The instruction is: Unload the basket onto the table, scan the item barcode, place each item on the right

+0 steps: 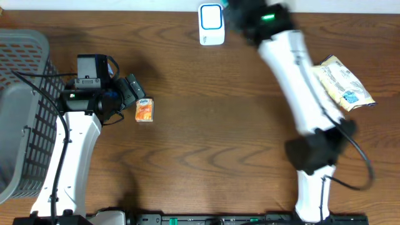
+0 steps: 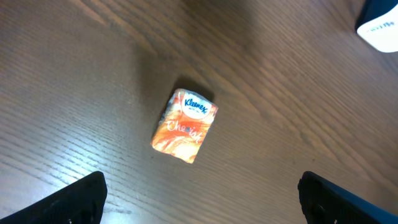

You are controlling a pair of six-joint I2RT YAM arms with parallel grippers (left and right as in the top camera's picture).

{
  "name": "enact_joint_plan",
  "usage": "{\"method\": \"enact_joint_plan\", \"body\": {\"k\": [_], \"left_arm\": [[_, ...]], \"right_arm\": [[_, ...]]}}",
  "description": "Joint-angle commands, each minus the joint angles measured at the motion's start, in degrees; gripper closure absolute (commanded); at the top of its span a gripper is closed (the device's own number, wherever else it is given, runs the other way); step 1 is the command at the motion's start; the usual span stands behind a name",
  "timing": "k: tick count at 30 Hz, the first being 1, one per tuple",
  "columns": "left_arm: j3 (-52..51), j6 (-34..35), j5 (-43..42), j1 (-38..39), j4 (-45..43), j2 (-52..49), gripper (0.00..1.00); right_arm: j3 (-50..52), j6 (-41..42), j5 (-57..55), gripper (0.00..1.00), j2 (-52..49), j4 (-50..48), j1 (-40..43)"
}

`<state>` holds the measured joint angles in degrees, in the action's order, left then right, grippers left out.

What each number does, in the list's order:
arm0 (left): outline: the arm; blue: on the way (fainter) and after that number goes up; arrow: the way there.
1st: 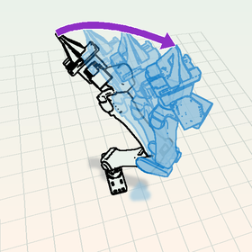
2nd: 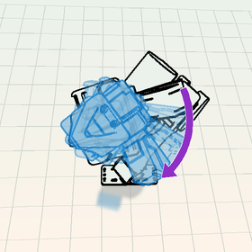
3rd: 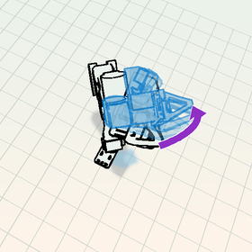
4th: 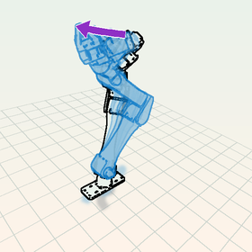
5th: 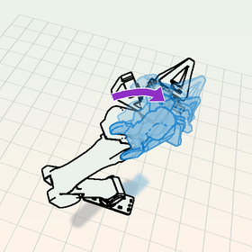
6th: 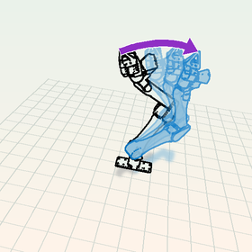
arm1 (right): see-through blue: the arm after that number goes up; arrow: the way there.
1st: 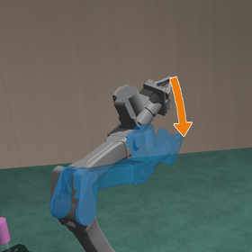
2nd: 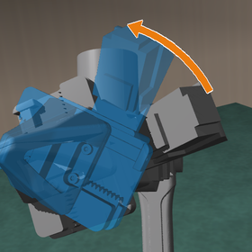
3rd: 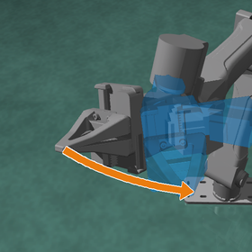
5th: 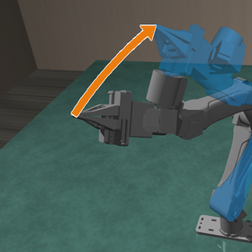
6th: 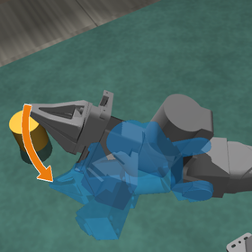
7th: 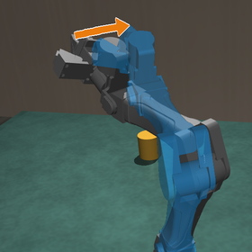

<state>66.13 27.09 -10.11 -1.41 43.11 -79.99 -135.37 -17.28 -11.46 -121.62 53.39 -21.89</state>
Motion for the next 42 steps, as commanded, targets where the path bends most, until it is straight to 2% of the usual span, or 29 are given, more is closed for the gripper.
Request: {"method": "enact_joint_plan", "body": {"k": [1, 5, 10, 13, 17, 18, 22, 24, 25, 28, 31, 34, 38, 42], "left_arm": [[0.09, -0.31, 0.52, -0.17, 0.13, 0.24, 0.02], [0.09, -0.31, 0.55, -0.17, 0.13, 0.24, 0.02], [0.09, -0.31, 0.52, -0.17, 0.13, 0.24, 0.02], [0.09, -0.31, 0.55, -0.17, 0.13, 0.24, 0.02], [0.09, -0.31, 0.55, -0.17, 0.13, 0.24, 0.02], [0.09, -0.31, 0.52, -0.17, 0.13, 0.24, 0.02], [0.09, -0.31, 0.55, -0.2, 0.13, 0.24, 0.02], [0.09, -0.31, 0.55, -0.17, 0.13, 0.24, 0.02], [0.09, -0.31, 0.52, -0.17, 0.13, 0.24, 0.02], [0.09, -0.31, 0.55, -0.17, 0.13, 0.24, 0.02], [0.09, -0.31, 0.55, -0.17, 0.13, 0.24, 0.02], [0.09, -0.31, 0.52, -0.17, 0.13, 0.24, 0.02], [0.09, -0.31, 0.55, -0.17, 0.13, 0.24, 0.02], [0.09, -0.31, 0.52, -0.17, 0.13, 0.24, 0.02]], "right_arm": [[-0.22, 22.69, 17.31, 0.99, 3.56, 7.41, 5.18], [-0.22, 25.51, 21.16, 0.99, 4.39, 19.28, 12.04], [2.84, 31.45, 13.75, 0.99, 1.44, 33.33, 19.61], [9.64, 36.54, 5.53, 0.99, 0.15, 34.05, 22.91], [19.12, 37.2, 2.38, 0.99, 0.0, 29.07, 26.56], [20.96, 37.2, 2.4, 0.97, 0.0, 27.89, 27.39], [23.45, 36.83, 3.28, 0.75, 0.0, 27.17, 29.44], [23.28, 36.2, 3.52, 0.55, 0.0, 27.23, 29.44], [23.02, 35.26, 4.52, 0.49, 0.0, 27.21, 29.33], [21.84, 31.34, 11.32, 0.42, 0.0, 26.84, 28.59], [21.03, 27.36, 20.5, 0.42, 0.0, 25.59, 27.06], [21.0, 23.17, 35.04, 0.42, 0.0, 22.14, 21.94], [21.0, 24.55, 40.24, 0.43, 0.0, 17.11, 15.76], [21.09, 30.99, 40.5, 0.46, -0.28, 10.69, 7.06]]}}
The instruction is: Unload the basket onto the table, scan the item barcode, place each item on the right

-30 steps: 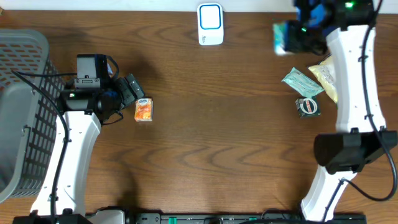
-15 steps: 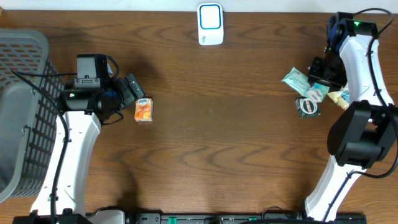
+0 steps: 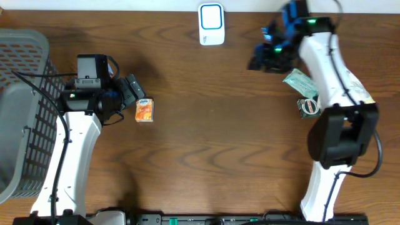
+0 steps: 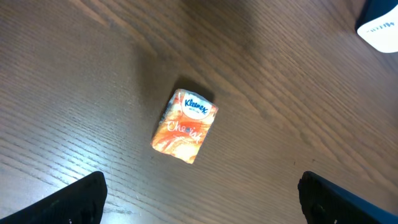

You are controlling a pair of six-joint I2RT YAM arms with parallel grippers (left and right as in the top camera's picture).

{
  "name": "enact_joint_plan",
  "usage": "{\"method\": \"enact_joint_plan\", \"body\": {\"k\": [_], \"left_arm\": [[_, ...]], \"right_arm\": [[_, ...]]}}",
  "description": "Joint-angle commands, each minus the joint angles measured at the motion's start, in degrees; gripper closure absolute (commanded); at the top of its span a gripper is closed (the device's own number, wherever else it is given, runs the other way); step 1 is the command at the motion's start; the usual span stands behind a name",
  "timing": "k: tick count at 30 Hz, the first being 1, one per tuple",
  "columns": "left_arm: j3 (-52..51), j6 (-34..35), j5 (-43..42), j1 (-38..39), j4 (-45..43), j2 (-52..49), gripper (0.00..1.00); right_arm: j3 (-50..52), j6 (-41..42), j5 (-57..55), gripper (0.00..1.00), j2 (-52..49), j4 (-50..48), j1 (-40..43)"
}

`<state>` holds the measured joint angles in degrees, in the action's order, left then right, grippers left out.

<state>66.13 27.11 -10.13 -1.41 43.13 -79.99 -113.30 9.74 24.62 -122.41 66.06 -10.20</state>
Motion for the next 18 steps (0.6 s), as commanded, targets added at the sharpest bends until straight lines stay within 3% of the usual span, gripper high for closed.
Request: {"method": "enact_joint_plan", "body": {"k": [1, 5, 8, 14, 18], "left_arm": [[0.09, -0.33, 0.55, -0.17, 0.11, 0.24, 0.02], [0.09, -0.33, 0.57, -0.17, 0.11, 0.24, 0.02], [0.09, -0.33, 0.55, -0.17, 0.11, 0.24, 0.02], [0.09, -0.55, -1.84, -0.2, 1.38, 0.26, 0.02], [1.01, -8.48, 0.35, -2.75, 2.54, 1.73, 0.02]], "right_arm": [[-0.96, 5.92, 4.35, 0.46, 0.37, -4.07, -7.39], [-0.96, 13.7, -1.01, 0.49, -0.46, -11.28, -16.39], [-0.96, 21.73, -6.82, 0.61, -2.69, -15.98, -22.62], [-0.96, 28.46, -4.39, 0.66, -8.46, -23.26, -28.35], [-0.96, 29.24, -2.86, 0.65, -12.98, -25.42, -31.54]]}}
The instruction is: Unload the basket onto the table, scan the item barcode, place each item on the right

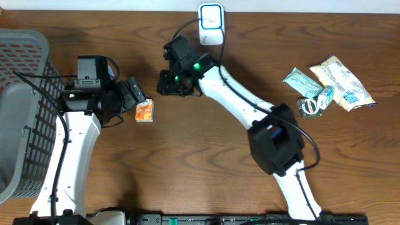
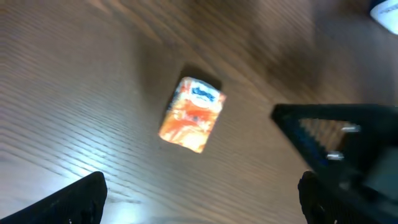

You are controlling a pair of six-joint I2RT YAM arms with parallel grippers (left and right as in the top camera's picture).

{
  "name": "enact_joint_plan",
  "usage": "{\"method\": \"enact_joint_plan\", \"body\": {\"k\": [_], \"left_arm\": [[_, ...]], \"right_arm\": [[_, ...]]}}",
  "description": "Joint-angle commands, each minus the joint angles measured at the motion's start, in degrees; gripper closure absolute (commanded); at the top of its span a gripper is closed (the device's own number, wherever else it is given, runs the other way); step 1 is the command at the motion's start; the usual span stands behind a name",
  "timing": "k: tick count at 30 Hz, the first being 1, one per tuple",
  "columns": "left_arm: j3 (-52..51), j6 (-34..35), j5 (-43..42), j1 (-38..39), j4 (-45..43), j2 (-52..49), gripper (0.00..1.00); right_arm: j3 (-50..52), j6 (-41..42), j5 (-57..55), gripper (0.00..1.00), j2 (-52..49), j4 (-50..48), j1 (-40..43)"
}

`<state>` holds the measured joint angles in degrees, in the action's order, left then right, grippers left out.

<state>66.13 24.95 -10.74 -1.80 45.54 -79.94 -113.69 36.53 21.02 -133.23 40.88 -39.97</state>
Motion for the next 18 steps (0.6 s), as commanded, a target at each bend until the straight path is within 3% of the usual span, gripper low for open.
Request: {"method": "enact_joint_plan", "body": {"k": [1, 9, 18], "left_arm": [[1.18, -7.67, 0.98, -3.15, 0.13, 2.12, 0.02], [1.22, -9.92, 3.13, -11.28, 0.55, 3.28, 0.02], [1.22, -9.92, 3.93, -12.17, 0.94, 3.26, 0.02]], "right_arm": [[-0.57, 2.45, 0.74, 0.65, -2.75, -0.5, -2.19], [-0.57, 2.43, 0.09, 0.62, -5.38, -2.89, -5.09], [-0.57, 2.43, 0.92, 0.63, -7.39, -2.84, -7.67]]}}
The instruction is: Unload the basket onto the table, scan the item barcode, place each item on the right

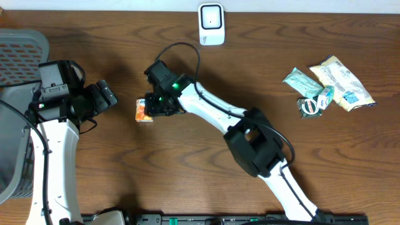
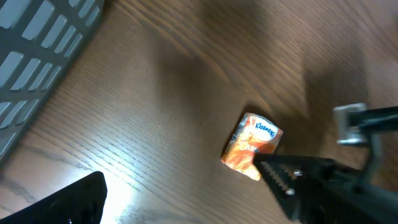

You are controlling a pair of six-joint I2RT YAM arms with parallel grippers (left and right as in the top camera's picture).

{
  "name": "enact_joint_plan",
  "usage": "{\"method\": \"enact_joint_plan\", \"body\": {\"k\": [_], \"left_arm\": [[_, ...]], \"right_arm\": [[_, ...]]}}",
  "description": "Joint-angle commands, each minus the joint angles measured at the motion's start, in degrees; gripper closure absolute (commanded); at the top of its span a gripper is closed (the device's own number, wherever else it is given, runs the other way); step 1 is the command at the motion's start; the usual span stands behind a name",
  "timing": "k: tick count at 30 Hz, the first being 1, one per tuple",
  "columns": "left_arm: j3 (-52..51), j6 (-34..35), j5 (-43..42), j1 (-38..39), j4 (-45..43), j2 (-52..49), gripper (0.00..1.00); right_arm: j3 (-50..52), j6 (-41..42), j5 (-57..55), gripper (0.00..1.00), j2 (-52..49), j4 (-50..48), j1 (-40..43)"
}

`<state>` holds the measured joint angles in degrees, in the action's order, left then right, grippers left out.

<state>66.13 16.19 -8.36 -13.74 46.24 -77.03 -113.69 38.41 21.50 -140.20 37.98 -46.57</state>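
The orange Kleenex tissue pack [image 1: 143, 111] [image 2: 252, 144] lies flat on the wooden table, left of centre. My right gripper [image 1: 152, 105] [image 2: 298, 140] has reached across to it. Its jaws are open, and one serrated finger [image 2: 292, 177] touches the pack's right end. My left gripper [image 1: 103, 97] [image 2: 202, 214] hangs open, to the left of the pack and apart from it. The white and blue scanner [image 1: 211, 24] stands at the back edge, centre.
A grey mesh basket [image 1: 19, 50] [image 2: 37, 50] stands at the far left, close to my left arm. Several snack packets [image 1: 328, 84] lie at the right. The right arm stretches diagonally across the middle of the table.
My left gripper has drawn back to the left, away from the tissue pack. My right gripper has moved from just right of the pack onto its right end.
My left gripper hung open over the tissue pack while the right arm was at the back right. The right gripper then stood near the snack packets, then at centre-left beside the pack. Now it touches the pack, and the left gripper has pulled away.
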Motion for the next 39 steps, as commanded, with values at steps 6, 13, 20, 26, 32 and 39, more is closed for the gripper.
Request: {"method": "enact_joint_plan", "body": {"k": [6, 13, 20, 26, 32, 39], "left_arm": [[1.22, -1.16, 1.57, -0.24, 0.24, 0.33, 0.02], [1.22, -1.16, 1.57, -0.24, 0.22, 0.33, 0.02], [1.22, -1.16, 1.57, -0.24, 0.22, 0.33, 0.02], [1.22, -1.16, 1.57, -0.24, 0.22, 0.33, 0.02], [1.22, -1.16, 1.57, -0.24, 0.22, 0.33, 0.02], [1.22, -1.16, 1.57, -0.24, 0.22, 0.33, 0.02]], "right_arm": [[-0.57, 0.57, -1.64, 0.73, -2.38, 0.22, -1.9], [-0.59, -4.55, -0.98, 0.99, -2.64, 3.87, -0.59], [-0.61, -25.18, 29.14, 0.99, 3.04, 7.21, 7.32], [-0.61, -41.42, 50.34, 0.99, 7.65, 18.27, 17.22], [-0.59, -50.12, 61.9, 0.99, 8.02, 27.82, 26.8], [-0.61, -51.34, 68.04, 0.99, 8.11, 32.0, 36.44]]}}
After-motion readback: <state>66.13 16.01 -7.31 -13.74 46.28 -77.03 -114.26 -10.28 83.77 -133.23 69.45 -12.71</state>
